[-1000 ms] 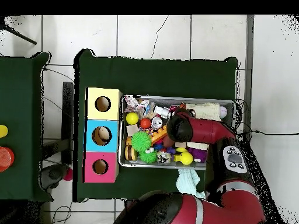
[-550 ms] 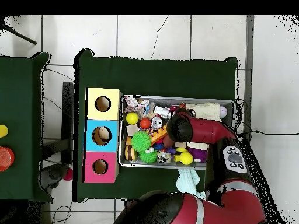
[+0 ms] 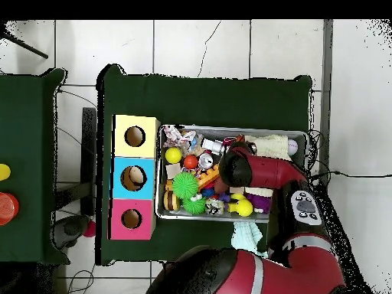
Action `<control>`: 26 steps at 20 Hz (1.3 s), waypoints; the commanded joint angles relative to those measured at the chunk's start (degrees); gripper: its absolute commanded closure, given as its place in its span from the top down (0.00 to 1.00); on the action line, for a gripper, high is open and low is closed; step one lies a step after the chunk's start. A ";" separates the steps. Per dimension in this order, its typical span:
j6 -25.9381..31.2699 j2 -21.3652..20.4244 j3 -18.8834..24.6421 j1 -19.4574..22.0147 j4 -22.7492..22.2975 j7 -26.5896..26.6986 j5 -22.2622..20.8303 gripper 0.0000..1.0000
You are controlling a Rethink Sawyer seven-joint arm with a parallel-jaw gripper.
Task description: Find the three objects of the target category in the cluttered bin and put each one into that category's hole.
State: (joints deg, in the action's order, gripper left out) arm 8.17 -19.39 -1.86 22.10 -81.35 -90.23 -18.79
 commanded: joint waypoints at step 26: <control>-8.86 5.16 1.68 1.22 0.55 -9.11 0.97 0.00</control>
State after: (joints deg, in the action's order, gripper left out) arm 2.85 -17.84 -5.54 19.93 -81.10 -90.23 -18.58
